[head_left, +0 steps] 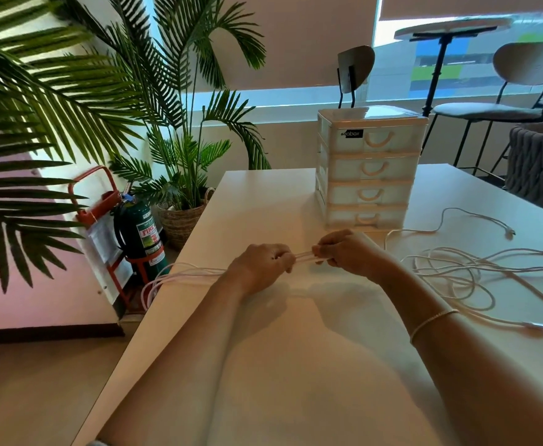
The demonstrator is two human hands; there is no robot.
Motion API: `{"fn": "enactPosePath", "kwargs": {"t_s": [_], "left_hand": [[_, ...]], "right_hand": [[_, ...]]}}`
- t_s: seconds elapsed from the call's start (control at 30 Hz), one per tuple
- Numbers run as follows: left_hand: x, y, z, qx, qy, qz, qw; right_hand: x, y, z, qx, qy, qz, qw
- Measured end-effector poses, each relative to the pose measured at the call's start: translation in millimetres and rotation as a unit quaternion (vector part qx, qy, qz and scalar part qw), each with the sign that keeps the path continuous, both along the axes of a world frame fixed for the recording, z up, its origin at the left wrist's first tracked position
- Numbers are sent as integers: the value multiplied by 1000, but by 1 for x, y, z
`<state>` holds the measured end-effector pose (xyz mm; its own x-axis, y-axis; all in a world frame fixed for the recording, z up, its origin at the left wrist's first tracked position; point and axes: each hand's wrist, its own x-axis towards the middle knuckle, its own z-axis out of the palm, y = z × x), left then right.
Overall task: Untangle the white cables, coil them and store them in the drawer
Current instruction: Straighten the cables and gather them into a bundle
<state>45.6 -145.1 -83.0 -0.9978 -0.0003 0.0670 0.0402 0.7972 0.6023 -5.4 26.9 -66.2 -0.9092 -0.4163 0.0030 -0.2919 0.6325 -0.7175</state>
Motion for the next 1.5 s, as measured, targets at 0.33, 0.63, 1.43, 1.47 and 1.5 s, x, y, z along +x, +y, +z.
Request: {"fn": "enactPosePath", "kwargs": {"t_s": [0.33, 0.63, 1.43, 1.47, 1.5], "left_hand": [[15, -66, 3, -201, -23, 82, 976], [33, -123, 9, -277, 97, 228, 929], [-11, 29, -8, -71, 42, -23, 996], [-11, 26, -8, -71, 49, -20, 996], [-11, 23, -8, -70, 55, -12, 996]], "right_hand": [[-4, 18, 0, -23, 5, -38, 999], [3, 5, -1, -24, 30, -17, 999], [4, 17, 5, 19, -45, 72, 996], [2, 23, 6, 25, -40, 67, 997], [-2, 30, 7, 32, -33, 52, 998]]}}
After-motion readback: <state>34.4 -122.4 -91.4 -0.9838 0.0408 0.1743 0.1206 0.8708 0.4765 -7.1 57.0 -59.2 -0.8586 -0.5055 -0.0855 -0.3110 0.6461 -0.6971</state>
